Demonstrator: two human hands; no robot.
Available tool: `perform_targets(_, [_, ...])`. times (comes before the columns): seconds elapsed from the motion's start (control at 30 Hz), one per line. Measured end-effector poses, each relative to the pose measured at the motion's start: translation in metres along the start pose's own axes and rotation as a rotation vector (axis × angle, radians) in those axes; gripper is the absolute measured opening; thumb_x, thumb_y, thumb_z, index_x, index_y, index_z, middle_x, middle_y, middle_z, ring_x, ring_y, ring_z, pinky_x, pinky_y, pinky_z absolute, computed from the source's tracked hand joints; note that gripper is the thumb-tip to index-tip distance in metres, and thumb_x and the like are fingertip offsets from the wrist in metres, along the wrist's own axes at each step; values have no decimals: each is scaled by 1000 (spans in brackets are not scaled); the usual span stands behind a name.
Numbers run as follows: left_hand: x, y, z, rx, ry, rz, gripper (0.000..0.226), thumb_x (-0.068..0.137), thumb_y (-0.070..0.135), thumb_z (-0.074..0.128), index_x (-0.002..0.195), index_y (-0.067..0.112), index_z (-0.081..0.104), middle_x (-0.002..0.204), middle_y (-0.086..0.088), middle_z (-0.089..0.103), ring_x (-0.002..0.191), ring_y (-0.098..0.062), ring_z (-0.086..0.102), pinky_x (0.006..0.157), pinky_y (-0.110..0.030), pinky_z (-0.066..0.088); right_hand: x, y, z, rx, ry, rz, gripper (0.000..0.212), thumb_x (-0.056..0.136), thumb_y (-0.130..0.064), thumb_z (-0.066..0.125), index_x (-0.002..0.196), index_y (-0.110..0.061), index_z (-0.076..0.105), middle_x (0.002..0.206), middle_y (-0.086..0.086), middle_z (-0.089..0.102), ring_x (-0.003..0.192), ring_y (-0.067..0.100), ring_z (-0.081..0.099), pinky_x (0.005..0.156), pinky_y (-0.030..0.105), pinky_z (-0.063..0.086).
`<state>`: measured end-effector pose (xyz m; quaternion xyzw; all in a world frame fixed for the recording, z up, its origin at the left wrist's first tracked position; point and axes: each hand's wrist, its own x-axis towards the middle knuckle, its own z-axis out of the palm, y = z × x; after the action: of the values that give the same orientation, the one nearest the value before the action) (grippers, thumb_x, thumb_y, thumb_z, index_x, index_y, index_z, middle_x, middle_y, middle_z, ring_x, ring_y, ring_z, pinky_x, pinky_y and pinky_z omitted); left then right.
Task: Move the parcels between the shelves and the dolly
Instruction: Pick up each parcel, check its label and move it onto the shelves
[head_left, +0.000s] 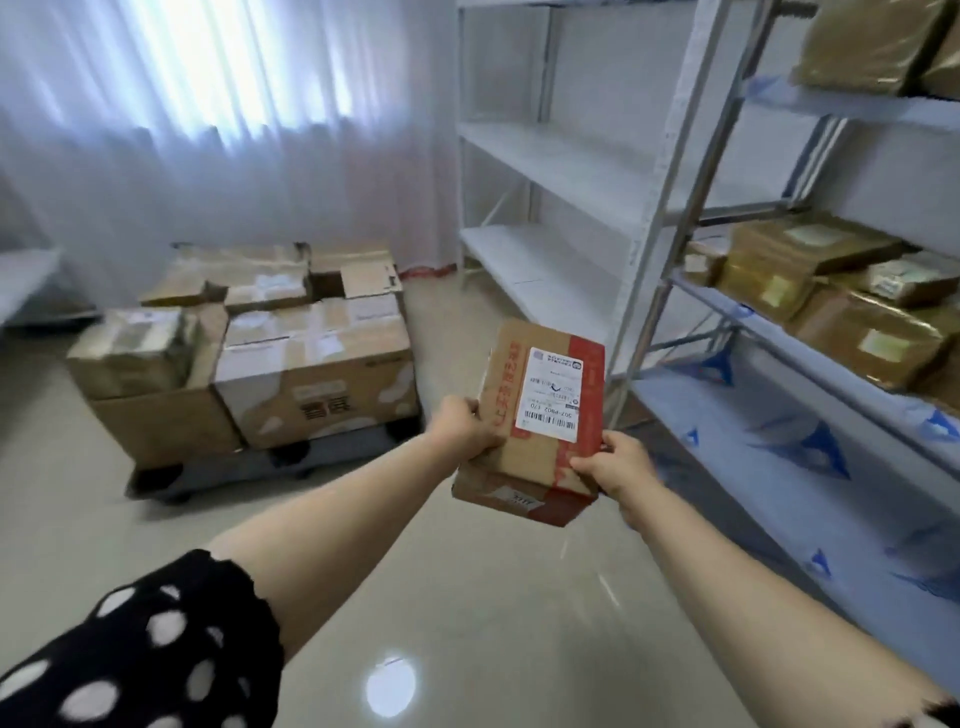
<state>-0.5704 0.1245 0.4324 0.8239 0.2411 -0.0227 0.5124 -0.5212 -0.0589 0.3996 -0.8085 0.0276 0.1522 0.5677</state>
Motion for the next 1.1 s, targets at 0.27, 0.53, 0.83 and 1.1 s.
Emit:
perform_targets(0.27, [75, -96, -189, -96, 208, -140, 36, 79, 16, 76, 114, 14, 66, 112, -1, 69, 99, -17, 65, 89, -34, 55, 54, -82, 219, -41, -260, -65, 32, 81, 6, 62, 103, -16, 64, 91, 2, 66, 86, 19, 63, 85, 35, 53])
perform_targets(0.53, [169, -144, -284, -152, 329, -248, 32, 83, 4, 65, 113, 17, 65, 110, -2, 68, 96, -21, 64, 80, -33, 55, 140, -132, 352, -97, -404, -94, 27, 82, 0, 65, 101, -18, 59, 98, 4, 65, 95, 24, 64, 88, 40, 53])
perform_targets(0.83, [296, -168, -383, -192, 440, -373, 42, 85, 2, 64, 126, 11, 57, 123, -7, 62, 113, -25, 58, 98, -42, 49, 262, -198, 483, -61, -691, -60, 44, 73, 10, 72, 104, -16, 56, 98, -1, 67, 87, 12, 64, 70, 22, 53])
perform_targets(1.1, [378, -229, -476, -244, 482, -437, 48, 85, 5, 66, 130, 15, 55, 123, -5, 63, 113, -23, 59, 99, -42, 49, 318, -236, 613, -91, -780, -19, 56, 70, 12, 74, 113, -19, 55, 100, -3, 66, 96, 17, 63, 88, 35, 53])
